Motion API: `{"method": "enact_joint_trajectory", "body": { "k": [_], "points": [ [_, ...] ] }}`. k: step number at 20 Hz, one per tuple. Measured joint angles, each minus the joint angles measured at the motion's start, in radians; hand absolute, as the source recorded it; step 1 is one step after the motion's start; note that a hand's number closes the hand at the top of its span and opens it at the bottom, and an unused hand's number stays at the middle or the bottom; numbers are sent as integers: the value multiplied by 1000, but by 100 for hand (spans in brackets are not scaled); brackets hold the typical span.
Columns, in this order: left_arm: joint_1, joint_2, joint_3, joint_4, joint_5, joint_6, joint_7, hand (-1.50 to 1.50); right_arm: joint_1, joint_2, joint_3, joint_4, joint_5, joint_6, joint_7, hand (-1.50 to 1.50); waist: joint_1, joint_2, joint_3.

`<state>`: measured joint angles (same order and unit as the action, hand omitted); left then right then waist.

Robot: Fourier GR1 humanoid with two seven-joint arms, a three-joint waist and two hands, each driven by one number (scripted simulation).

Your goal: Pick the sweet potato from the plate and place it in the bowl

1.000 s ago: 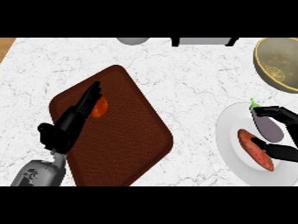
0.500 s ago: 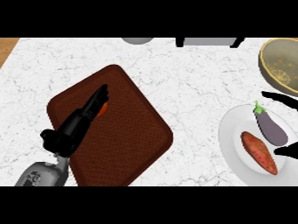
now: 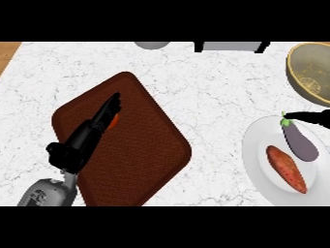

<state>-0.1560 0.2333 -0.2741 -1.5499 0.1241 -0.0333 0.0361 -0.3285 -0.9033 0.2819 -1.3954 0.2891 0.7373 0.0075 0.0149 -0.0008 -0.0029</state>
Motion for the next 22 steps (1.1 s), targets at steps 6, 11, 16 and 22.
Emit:
{"method": "enact_joint_trajectory", "body": {
  "k": [6,11,16,22],
  "points": [
    [20,-9,13,-5,-12,-14,-4,0,-30,62,1,-65,-35,162,199,-150,-10,-1,1],
    [21,-27,36,-12,-24,-32,6,0,4,135,-17,-125,-5,194,297,-150,-14,0,2],
    [44,-45,48,-37,-43,-44,16,0,68,175,-45,-200,58,190,302,-150,-15,0,3],
    [32,-71,62,-27,-64,-58,25,0,121,218,-57,-237,177,124,239,-150,-16,0,3]
  ]
}}
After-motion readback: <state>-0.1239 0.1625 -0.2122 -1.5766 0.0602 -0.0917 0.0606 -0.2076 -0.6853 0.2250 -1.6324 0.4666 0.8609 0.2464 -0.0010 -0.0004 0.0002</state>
